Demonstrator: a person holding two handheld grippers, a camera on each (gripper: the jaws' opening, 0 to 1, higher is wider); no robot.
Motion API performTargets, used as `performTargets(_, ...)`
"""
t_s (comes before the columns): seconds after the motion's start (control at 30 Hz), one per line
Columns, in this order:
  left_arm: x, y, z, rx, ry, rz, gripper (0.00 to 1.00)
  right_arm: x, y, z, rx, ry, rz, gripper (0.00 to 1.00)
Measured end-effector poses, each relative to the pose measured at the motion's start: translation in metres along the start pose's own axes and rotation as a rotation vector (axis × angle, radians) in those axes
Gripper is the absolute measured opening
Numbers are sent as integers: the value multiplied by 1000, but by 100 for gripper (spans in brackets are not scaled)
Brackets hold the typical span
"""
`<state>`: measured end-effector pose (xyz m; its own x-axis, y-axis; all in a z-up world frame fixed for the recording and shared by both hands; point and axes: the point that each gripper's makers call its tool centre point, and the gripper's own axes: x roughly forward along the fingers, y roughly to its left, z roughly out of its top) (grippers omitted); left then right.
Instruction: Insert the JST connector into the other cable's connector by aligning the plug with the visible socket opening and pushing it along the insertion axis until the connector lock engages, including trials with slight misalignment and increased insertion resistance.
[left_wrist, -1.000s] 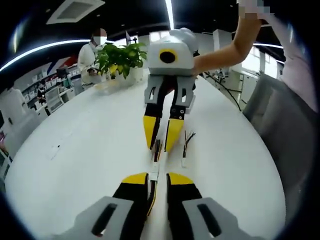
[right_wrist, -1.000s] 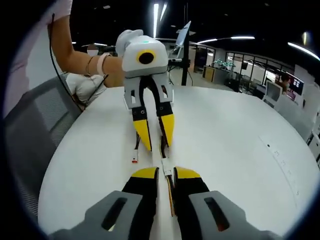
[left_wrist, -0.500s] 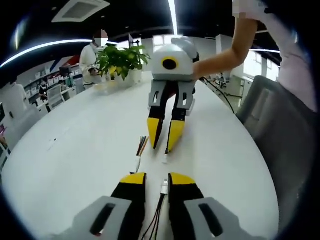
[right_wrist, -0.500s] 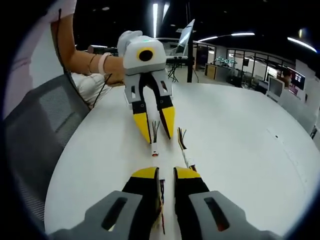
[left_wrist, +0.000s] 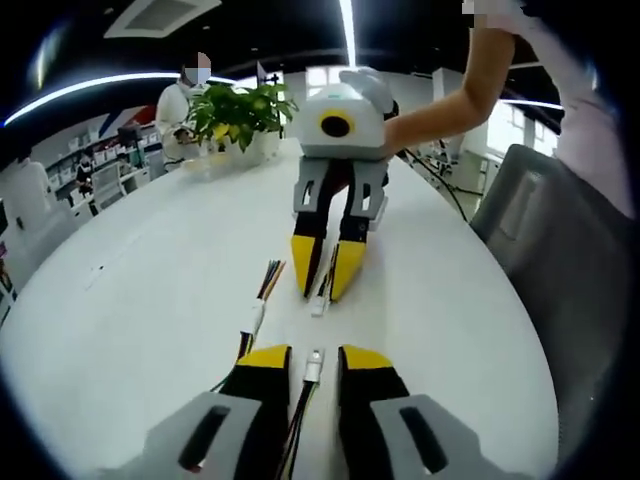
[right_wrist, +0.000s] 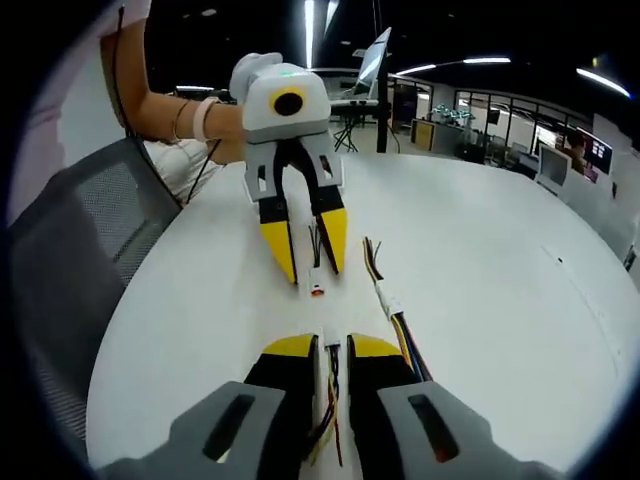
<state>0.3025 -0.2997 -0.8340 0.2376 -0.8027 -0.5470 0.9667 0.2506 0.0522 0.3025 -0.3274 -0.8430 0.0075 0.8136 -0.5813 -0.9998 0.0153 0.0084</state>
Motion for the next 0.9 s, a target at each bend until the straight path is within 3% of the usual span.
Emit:
performTargets(0.3,2,1,-6,-35,-3,18,9,1,-6,-5,3,1,-2,7)
performTargets(0.9,0,1,-8,-8,-28,27,0,3,-9,-8,4,-1,-12,4)
